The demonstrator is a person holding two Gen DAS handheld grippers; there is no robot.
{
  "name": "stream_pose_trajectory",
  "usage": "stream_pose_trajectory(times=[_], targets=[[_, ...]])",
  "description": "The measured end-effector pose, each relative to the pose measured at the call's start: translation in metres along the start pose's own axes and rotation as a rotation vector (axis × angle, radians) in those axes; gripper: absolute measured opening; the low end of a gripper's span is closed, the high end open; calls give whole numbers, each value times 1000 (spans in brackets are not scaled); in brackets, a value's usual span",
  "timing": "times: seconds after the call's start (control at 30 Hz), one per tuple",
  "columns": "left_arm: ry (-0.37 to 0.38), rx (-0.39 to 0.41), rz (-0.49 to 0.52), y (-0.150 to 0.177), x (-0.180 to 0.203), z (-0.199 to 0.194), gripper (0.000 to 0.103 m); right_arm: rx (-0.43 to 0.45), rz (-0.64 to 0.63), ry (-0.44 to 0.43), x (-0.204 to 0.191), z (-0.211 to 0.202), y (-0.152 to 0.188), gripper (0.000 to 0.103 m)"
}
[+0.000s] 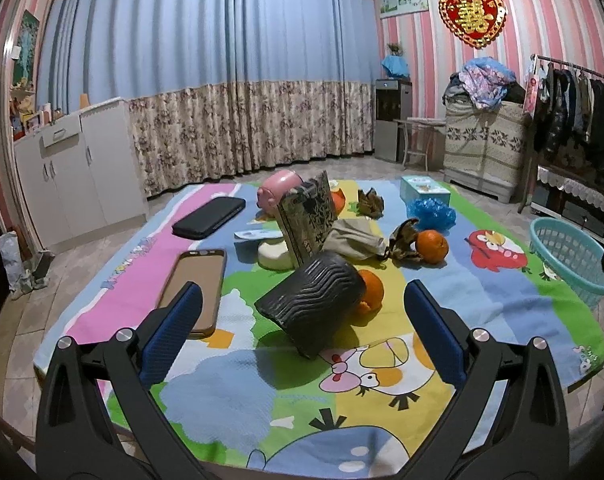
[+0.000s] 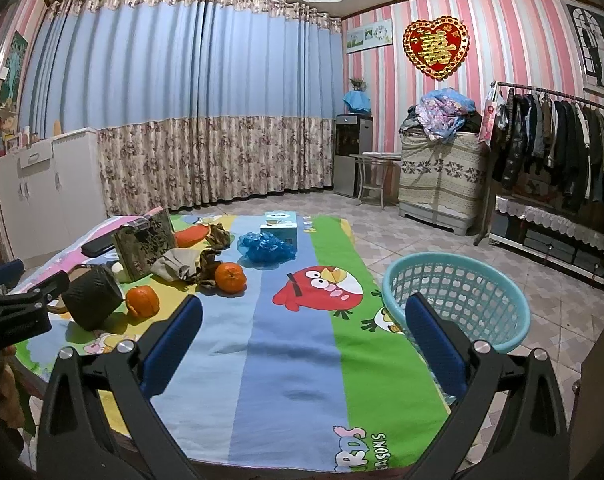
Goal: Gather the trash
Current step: 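Grasp the black ribbed cylinder with the left gripper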
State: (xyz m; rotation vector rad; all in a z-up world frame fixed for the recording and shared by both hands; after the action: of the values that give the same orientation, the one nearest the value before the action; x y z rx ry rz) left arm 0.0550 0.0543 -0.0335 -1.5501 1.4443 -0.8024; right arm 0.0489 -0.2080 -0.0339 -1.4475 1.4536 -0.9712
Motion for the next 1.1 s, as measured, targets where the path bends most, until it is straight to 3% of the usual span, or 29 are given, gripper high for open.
stream_pose_trajectory(times=[0.47,0.63,0.8,1.1], targets=[[28,-55,107,7,10,60,98,-94,41,49,7,24,-1,99],[79,-69,103,10,10,68,97,-126,32,69,6,34,-2,99],[134,-82,120,9,13,75,80,-156,59,45,6,43,-1,99],[215,-83,100,2,-1,73,60,-182,38,17,-22,66,-10,99]])
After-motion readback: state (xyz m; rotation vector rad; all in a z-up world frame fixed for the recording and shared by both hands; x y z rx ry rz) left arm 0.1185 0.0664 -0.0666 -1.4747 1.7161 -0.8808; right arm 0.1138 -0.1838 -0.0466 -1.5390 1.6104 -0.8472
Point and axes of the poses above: each gripper's, at about its wrist camera, not at the fingertips, and z roughly the way its jaws point, x to its right, y to its underside, the point moved 1 cm from there along z, roughly the way its jaws point, and after that the axes turned 5 degrees about -y, right-handed, at the moved point
